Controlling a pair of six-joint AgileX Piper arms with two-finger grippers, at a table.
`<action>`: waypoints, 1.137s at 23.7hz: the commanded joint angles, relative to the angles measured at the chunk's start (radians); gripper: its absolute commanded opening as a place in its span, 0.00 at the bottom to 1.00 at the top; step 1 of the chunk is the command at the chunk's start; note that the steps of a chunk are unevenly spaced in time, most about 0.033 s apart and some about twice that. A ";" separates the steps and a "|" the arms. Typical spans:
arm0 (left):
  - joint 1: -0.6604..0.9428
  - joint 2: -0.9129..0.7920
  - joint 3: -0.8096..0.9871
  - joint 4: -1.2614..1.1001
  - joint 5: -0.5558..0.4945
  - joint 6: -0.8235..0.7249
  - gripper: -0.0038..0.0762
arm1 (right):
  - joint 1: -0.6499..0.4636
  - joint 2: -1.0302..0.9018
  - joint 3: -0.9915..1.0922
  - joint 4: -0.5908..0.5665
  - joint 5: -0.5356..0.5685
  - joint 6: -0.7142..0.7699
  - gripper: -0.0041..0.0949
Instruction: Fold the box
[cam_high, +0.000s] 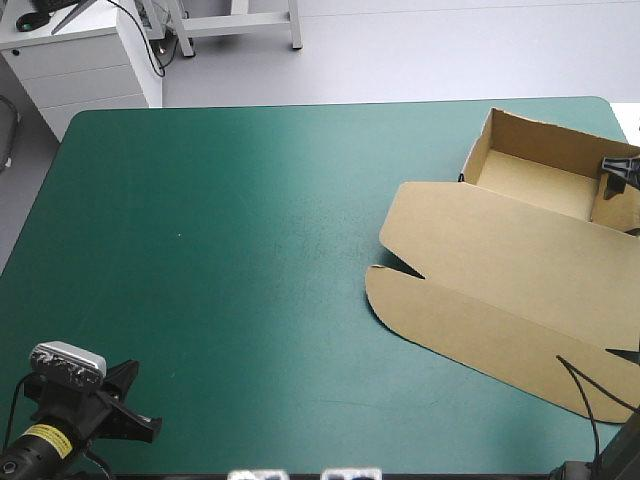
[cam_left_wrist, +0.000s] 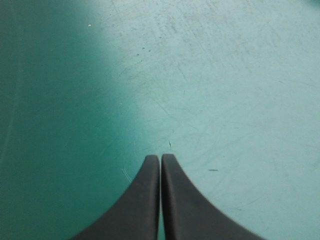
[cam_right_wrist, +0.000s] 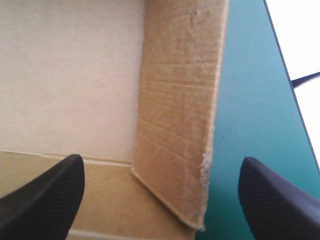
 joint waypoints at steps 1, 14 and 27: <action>-0.006 0.010 -0.025 0.006 -0.059 -0.006 0.04 | -0.010 -0.160 -0.035 0.130 0.008 -0.013 0.85; -0.006 0.010 -0.024 -0.048 -0.050 -0.006 0.04 | 0.307 -0.550 0.222 0.391 -0.055 -0.224 0.11; -0.006 0.010 -0.023 -0.055 -0.083 0.001 0.04 | 0.491 -1.224 0.988 0.355 -0.523 -0.429 0.02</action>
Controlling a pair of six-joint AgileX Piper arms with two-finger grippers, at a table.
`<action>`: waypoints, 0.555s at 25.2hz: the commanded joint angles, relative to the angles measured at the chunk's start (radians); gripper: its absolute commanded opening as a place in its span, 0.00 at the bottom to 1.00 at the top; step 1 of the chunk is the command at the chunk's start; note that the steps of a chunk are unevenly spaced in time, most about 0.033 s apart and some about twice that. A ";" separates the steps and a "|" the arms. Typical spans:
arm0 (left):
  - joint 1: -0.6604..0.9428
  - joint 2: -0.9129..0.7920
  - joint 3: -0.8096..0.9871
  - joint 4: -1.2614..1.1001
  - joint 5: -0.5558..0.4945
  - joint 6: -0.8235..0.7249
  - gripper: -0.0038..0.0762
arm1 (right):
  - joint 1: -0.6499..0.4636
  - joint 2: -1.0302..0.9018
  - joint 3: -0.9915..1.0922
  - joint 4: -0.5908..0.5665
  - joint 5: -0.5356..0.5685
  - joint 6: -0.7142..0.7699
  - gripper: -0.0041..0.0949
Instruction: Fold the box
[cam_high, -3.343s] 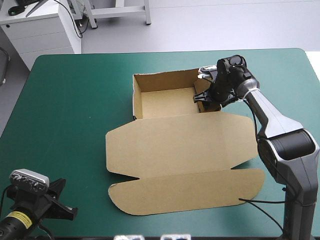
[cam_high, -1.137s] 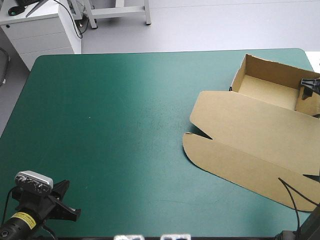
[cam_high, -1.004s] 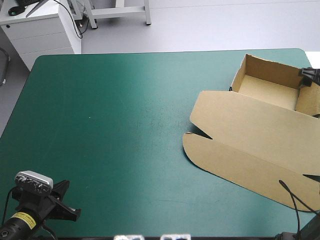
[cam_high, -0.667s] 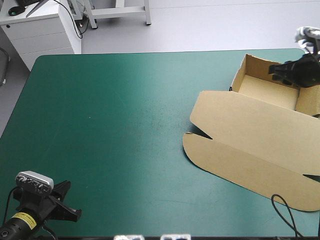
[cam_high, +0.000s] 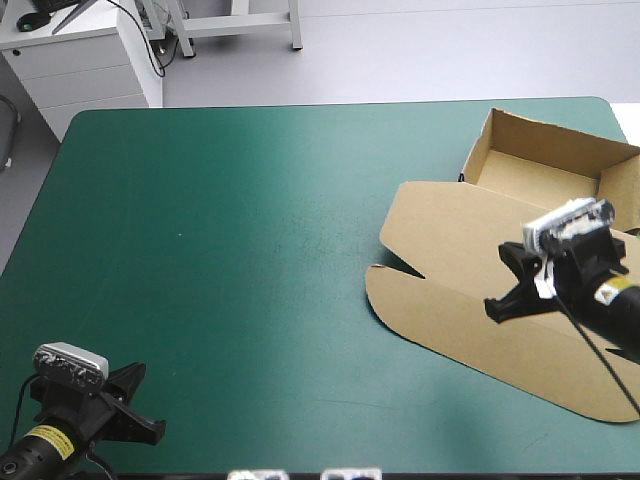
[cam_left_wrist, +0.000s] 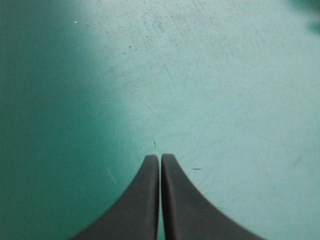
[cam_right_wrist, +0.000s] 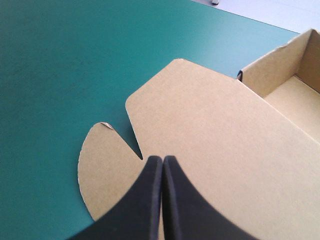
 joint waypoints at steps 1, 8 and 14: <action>-0.006 0.010 -0.023 -0.003 -0.088 0.001 0.04 | 0.002 -0.149 0.116 -0.005 -0.136 0.013 0.02; -0.006 0.010 0.010 -0.003 -0.147 0.003 0.04 | 0.002 -0.454 0.364 -0.130 -0.185 0.192 0.02; -0.006 0.006 0.008 -0.006 -0.147 0.006 0.04 | 0.002 -0.676 0.488 -0.276 -0.156 0.371 0.02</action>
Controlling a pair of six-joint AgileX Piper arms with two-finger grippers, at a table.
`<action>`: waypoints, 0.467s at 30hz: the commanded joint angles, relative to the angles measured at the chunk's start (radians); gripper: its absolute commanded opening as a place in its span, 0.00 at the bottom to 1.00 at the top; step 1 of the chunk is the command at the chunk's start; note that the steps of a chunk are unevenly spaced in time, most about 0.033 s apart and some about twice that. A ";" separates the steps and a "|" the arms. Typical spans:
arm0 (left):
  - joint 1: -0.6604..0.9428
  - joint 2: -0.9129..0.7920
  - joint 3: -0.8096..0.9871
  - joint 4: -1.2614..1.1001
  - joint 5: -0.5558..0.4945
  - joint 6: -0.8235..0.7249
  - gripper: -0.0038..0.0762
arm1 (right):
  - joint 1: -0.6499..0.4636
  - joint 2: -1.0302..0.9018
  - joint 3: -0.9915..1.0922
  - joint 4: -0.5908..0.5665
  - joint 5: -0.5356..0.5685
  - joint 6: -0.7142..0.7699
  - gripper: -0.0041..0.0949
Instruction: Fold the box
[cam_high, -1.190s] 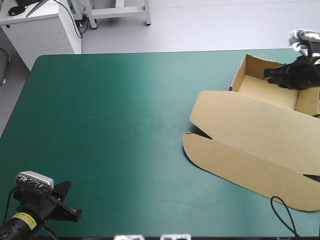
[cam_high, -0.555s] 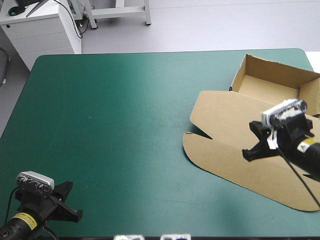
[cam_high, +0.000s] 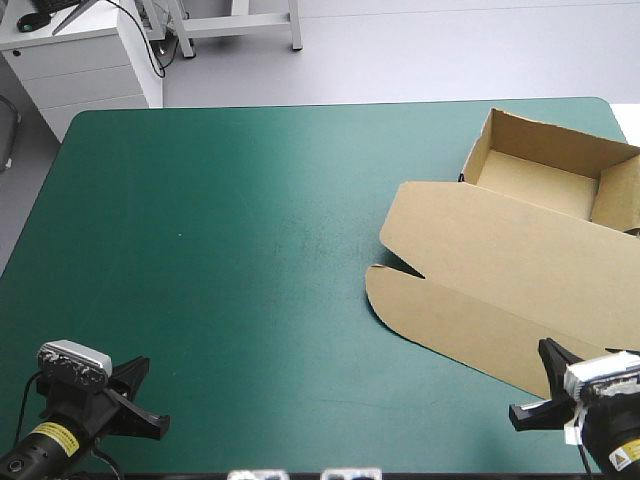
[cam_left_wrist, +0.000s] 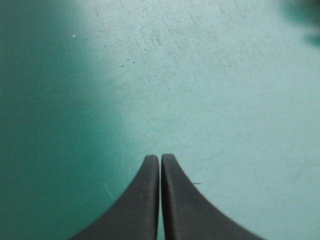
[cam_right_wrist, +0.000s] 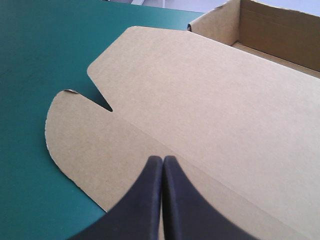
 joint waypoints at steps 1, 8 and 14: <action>-0.006 0.006 -0.025 -0.003 -0.073 0.002 0.04 | 0.002 -0.071 0.022 -0.078 -0.038 0.086 0.02; -0.006 -0.020 -0.023 -0.003 -0.076 0.002 0.04 | 0.002 -0.124 0.026 -0.102 -0.042 0.124 0.02; -0.006 -0.035 -0.008 -0.004 -0.094 0.002 0.04 | 0.002 -0.124 0.026 -0.102 -0.042 0.124 0.02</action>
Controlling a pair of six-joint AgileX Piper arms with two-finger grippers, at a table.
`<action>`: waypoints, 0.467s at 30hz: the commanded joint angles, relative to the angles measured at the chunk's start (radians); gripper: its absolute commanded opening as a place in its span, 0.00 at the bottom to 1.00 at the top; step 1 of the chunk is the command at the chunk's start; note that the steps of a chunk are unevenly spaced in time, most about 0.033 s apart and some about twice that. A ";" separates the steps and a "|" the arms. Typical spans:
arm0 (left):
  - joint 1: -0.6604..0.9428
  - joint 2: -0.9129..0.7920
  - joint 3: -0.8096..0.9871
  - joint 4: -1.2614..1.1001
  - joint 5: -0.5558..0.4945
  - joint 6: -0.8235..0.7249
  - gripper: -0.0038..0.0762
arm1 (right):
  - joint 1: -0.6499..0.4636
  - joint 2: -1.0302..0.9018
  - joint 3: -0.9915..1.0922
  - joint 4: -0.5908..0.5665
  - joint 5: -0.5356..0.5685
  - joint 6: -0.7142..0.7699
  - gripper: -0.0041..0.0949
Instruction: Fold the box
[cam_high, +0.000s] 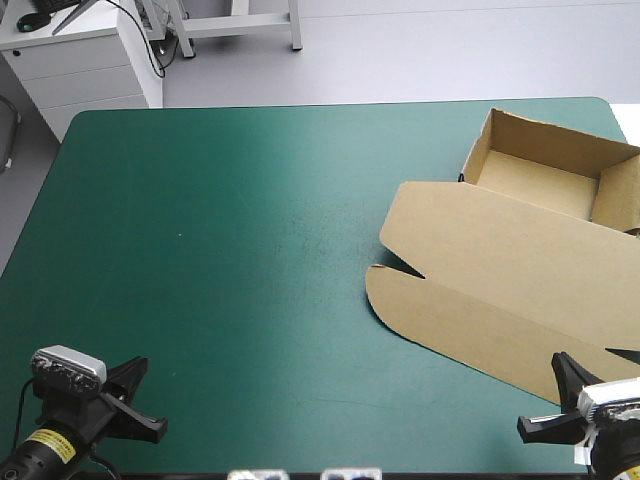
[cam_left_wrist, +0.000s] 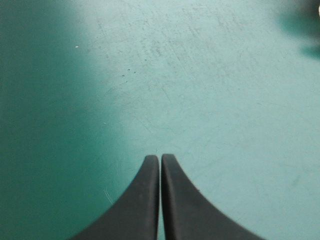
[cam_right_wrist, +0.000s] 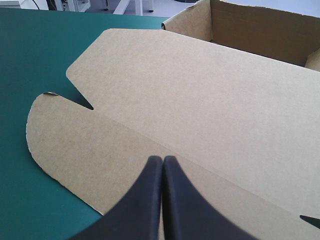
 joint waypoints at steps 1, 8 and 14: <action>-0.006 0.011 -0.019 -0.004 -0.084 0.002 0.04 | 0.002 0.015 -0.024 -0.004 -0.071 0.002 0.02; -0.006 0.011 -0.019 -0.004 -0.084 0.002 0.04 | 0.002 0.015 -0.024 -0.004 -0.071 0.002 0.02; -0.006 0.011 -0.019 -0.004 -0.080 -0.002 0.04 | 0.002 0.015 -0.024 -0.004 -0.071 0.002 0.02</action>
